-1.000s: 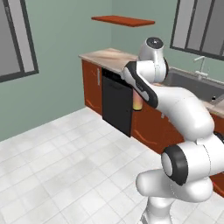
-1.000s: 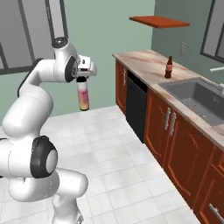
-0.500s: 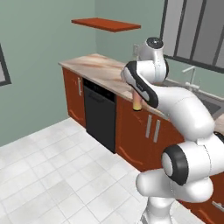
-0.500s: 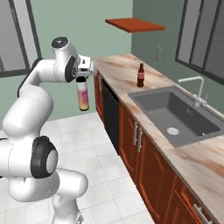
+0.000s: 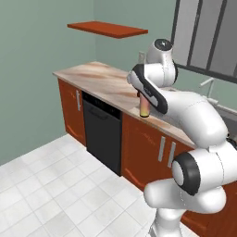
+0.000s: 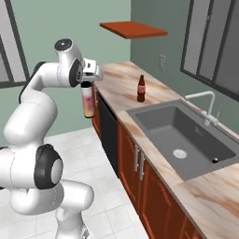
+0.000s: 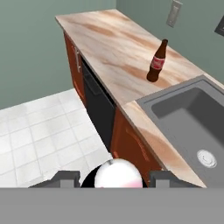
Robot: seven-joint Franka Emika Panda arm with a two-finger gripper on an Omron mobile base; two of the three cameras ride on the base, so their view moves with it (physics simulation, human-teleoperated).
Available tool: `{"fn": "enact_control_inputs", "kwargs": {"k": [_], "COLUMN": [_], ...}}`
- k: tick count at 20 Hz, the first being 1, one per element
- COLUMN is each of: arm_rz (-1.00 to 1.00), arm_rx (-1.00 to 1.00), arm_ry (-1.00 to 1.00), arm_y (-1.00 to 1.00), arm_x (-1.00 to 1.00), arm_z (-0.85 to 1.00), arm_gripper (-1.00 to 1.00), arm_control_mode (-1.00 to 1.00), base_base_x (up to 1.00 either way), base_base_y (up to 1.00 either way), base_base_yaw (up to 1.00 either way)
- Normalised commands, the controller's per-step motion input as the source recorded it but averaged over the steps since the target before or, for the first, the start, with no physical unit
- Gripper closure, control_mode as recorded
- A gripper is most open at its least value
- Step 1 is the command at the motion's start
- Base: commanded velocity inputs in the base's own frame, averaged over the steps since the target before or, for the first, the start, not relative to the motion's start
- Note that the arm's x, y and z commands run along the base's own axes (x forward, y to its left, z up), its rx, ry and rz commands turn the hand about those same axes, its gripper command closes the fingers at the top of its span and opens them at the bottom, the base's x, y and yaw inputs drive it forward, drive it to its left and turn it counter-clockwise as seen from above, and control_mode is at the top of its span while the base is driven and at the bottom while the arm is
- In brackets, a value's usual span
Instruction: Place the large bottle from the dining counter next to the other large bottle outside the sink, and place the small bottle from the dining counter next to the other small bottle inside the sink.
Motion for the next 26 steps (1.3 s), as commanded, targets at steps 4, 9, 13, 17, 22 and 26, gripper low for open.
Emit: {"fn": "enact_control_inputs", "kwargs": {"k": [4, 9, 13, 17, 22, 26], "arm_rz": [0.00, 0.00, 0.00, 0.00, 0.00, 0.00], "arm_rx": [0.00, 0.00, 0.00, 0.00, 0.00, 0.00], "arm_ry": [0.00, 0.00, 0.00, 0.00, 0.00, 0.00], "arm_y": [0.00, 0.00, 0.00, 0.00, 0.00, 0.00], "arm_x": [0.00, 0.00, 0.00, 0.00, 0.00, 0.00], "arm_z": [0.00, 0.00, 0.00, 0.00, 0.00, 0.00], "arm_gripper": [1.00, 1.00, 1.00, 1.00, 1.00, 1.00], "arm_control_mode": [1.00, 1.00, 1.00, 1.00, 1.00, 1.00], "base_base_x": [0.53, 0.38, 0.26, 0.41, 0.49, 0.51], "base_base_y": [-0.14, -0.32, -0.06, 0.24, 0.46, 0.28], "base_base_yaw": [-0.13, -0.14, -0.19, -0.18, -0.16, -0.16]}}
